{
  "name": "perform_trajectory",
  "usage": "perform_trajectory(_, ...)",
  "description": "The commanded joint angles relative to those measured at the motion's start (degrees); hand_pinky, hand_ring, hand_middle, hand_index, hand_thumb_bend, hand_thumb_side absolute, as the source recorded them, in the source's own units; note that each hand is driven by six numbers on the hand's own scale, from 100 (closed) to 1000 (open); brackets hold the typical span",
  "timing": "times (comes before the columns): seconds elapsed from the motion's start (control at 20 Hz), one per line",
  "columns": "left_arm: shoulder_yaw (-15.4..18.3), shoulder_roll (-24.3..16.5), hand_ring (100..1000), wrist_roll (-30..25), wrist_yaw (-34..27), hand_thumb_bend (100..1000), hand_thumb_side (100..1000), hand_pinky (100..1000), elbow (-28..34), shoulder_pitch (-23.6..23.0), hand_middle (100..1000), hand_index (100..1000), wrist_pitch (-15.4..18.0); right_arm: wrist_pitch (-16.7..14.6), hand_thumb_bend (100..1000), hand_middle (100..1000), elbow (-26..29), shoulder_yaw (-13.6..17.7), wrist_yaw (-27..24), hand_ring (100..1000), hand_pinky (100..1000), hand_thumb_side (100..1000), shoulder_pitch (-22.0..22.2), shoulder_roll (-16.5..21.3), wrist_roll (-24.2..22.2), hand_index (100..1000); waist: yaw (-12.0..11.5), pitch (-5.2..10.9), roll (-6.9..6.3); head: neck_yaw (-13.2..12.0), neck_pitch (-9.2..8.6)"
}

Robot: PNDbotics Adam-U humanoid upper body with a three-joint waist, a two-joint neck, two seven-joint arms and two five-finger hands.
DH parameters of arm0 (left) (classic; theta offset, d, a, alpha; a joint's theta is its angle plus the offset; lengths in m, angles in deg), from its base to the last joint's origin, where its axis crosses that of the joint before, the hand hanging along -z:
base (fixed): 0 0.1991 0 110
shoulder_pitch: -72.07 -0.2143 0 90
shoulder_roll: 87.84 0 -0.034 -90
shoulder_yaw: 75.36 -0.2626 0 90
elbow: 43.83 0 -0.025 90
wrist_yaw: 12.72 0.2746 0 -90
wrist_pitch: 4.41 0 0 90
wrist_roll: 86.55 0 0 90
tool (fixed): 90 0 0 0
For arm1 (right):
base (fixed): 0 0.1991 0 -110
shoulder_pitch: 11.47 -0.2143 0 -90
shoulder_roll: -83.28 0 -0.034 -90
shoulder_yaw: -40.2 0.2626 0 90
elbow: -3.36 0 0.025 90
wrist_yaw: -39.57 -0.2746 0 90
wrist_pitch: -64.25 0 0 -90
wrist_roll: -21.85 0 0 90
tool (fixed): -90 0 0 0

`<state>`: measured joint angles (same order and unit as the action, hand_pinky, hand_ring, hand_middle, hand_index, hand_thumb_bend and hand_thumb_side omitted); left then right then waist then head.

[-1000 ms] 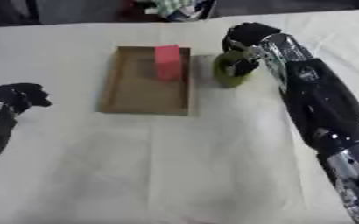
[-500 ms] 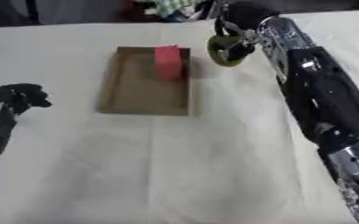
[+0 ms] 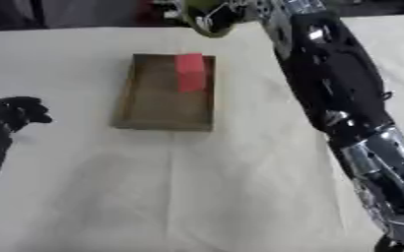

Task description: Pick up objects on the table and place them in the box.

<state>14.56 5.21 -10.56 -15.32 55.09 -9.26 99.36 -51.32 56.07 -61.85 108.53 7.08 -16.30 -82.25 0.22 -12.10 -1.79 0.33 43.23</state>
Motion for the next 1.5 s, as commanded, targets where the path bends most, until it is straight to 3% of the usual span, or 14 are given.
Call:
perform_trajectory(0.05, -0.26, -0.47, 612, -0.48, -0.40, 100, 1000, 707, 0.90, 0.99, 604, 749, 0.08, -0.16, 100, 250, -0.67, 0.09, 0.96, 548, 628, 222, -2.31, -2.69, -0.45, 347, -0.52, 0.86, -0.09, 0.82, -0.69)
perform_trajectory(0.35, -0.87, -0.15, 611, -1.15, -0.60, 100, 1000, 707, 0.91, 1.62, 602, 748, 0.07, 1.04, 100, 267, -7.03, 1.61, 5.53, 564, 639, 229, -1.32, -7.73, -0.08, 369, -2.05, 0.30, -0.24, 2.12, -1.12)
perform_trajectory(0.55, -0.96, -0.08, 611, -1.37, -0.66, 100, 1000, 707, 0.88, 1.71, 602, 748, 0.06, 1.00, 100, 267, -9.16, 2.40, 8.10, 564, 639, 229, -1.08, -8.76, 1.35, 369, -2.25, 0.23, -0.29, 2.28, -1.18)
perform_trajectory(0.6, -0.95, -0.04, 611, -1.37, -0.67, 100, 1000, 707, 0.89, 1.76, 602, 748, 0.08, 1.16, 100, 375, -9.70, 2.76, 8.60, 605, 666, 236, -0.72, -9.05, 1.47, 515, -2.33, 0.06, -0.34, 2.42, -1.33)
perform_trajectory(0.65, -0.97, 0.02, 611, -1.40, -0.68, 100, 1000, 707, 0.88, 1.78, 602, 748, 0.07, 1.71, 100, 392, -10.43, 3.09, 9.31, 612, 669, 238, -0.03, -9.51, 1.81, 533, -2.40, -0.02, -0.40, 2.55, -1.40)
perform_trajectory(0.75, -0.97, 0.12, 611, -1.42, -0.70, 100, 1000, 707, 0.87, 1.77, 602, 748, 0.07, 3.17, 100, 544, -11.51, 3.22, 10.98, 666, 690, 239, 0.91, -10.22, 3.03, 756, -2.38, -0.08, -0.46, 2.66, -1.41)
perform_trajectory(0.85, -0.95, 0.15, 611, -1.41, -0.71, 100, 1000, 707, 0.86, 1.76, 602, 748, 0.06, 4.05, 100, 630, -12.29, 3.45, 12.75, 699, 702, 239, 1.54, -10.69, 4.60, 831, -2.28, -0.10, -0.52, 2.64, -1.42)
perform_trajectory(1.15, -0.90, 0.19, 612, -1.38, -0.70, 100, 1000, 707, 0.85, 1.71, 603, 748, 0.07, 4.53, 100, 829, -14.10, 3.90, 17.06, 785, 749, 260, 2.37, -11.14, 7.69, 928, -1.99, -0.09, -0.66, 2.63, -1.35)
perform_trajectory(1.5, -0.87, 0.13, 612, -1.37, -0.64, 100, 1000, 707, 0.81, 1.67, 603, 748, 0.08, 3.78, 100, 914, -15.05, 3.57, 20.99, 854, 806, 307, 2.34, -10.79, 6.11, 970, -1.80, -0.02, -0.59, 2.62, -1.31)
